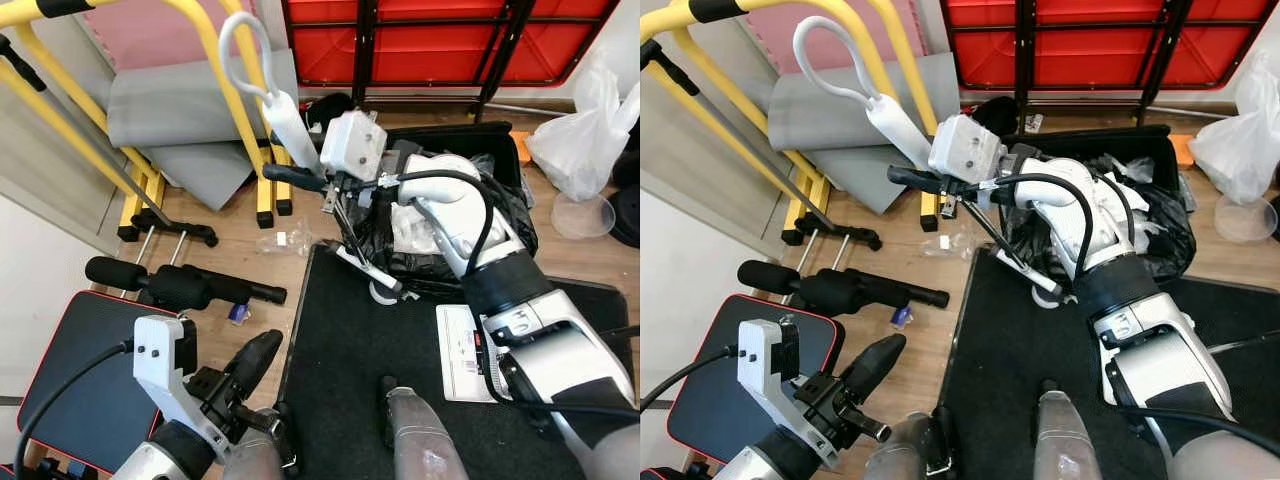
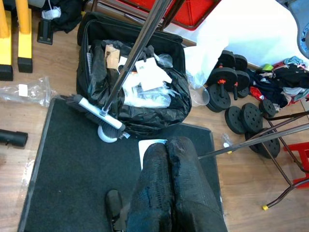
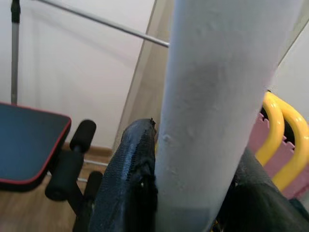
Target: Sweep floor
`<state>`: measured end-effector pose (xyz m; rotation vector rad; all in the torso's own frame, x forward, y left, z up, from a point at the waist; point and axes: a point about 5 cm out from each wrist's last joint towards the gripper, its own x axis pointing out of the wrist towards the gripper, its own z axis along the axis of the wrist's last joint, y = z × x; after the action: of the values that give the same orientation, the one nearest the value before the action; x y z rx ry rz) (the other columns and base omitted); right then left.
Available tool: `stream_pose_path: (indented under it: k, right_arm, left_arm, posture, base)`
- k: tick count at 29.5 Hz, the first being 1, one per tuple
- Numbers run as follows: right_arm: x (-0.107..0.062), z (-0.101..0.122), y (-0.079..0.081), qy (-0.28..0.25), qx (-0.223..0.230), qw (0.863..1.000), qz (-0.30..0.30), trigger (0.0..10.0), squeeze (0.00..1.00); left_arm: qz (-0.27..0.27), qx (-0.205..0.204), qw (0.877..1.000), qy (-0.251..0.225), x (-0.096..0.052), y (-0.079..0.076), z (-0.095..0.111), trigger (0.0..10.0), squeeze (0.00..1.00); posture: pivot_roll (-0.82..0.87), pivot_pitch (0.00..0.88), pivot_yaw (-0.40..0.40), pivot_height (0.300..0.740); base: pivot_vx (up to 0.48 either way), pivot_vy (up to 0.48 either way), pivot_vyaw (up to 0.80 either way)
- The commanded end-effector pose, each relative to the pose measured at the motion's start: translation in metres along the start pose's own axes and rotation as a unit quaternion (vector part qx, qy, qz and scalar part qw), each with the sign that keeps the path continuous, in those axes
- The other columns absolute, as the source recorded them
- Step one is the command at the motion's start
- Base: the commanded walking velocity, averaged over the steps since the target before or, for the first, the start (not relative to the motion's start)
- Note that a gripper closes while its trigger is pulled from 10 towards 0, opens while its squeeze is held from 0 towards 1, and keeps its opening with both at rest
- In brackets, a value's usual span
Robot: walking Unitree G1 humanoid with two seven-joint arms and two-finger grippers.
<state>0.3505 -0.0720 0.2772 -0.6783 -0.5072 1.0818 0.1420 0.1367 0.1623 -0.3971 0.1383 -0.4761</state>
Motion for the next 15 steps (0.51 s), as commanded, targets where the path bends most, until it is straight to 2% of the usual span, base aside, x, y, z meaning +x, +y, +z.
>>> stream_pose_path:
  k: [1,3,8,10,15]
  right_arm:
    - [0.003,0.036,-0.012,-0.025,-0.187,0.981,0.039,10.0,0.00]
    - [0.002,0.037,-0.014,-0.017,-0.205,0.978,0.043,10.0,0.00]
    - [0.002,0.039,-0.019,-0.018,-0.216,0.975,0.041,10.0,0.00]
    - [0.005,0.048,-0.026,-0.037,-0.225,0.973,0.029,10.0,0.00]
    - [0.006,0.054,-0.026,-0.057,-0.235,0.970,0.025,10.0,0.00]
  left_arm:
    - [0.009,-0.002,1.000,0.011,-0.004,0.002,-0.002,10.0,0.00]
    - [0.009,-0.002,1.000,0.011,-0.004,0.002,-0.002,10.0,0.00]
    - [0.009,-0.003,1.000,0.011,-0.004,0.002,-0.002,10.0,0.00]
    - [0.009,-0.004,1.000,0.012,-0.004,0.002,-0.002,10.0,0.00]
    - [0.009,-0.004,1.000,0.011,-0.003,0.002,-0.002,10.0,0.00]
  posture:
    - [-0.06,0.323,0.037,0.740]
    - [-0.06,0.323,0.037,0.740]
    - [-0.06,0.323,0.037,0.740]
    - [-0.06,0.322,0.034,0.740]
    - [-0.06,0.320,0.031,0.740]
  base:
    - [0.000,0.000,0.00]
    - [0.000,0.000,0.00]
    - [0.000,0.000,0.00]
    - [0.000,0.000,0.00]
    - [0.000,0.000,0.00]
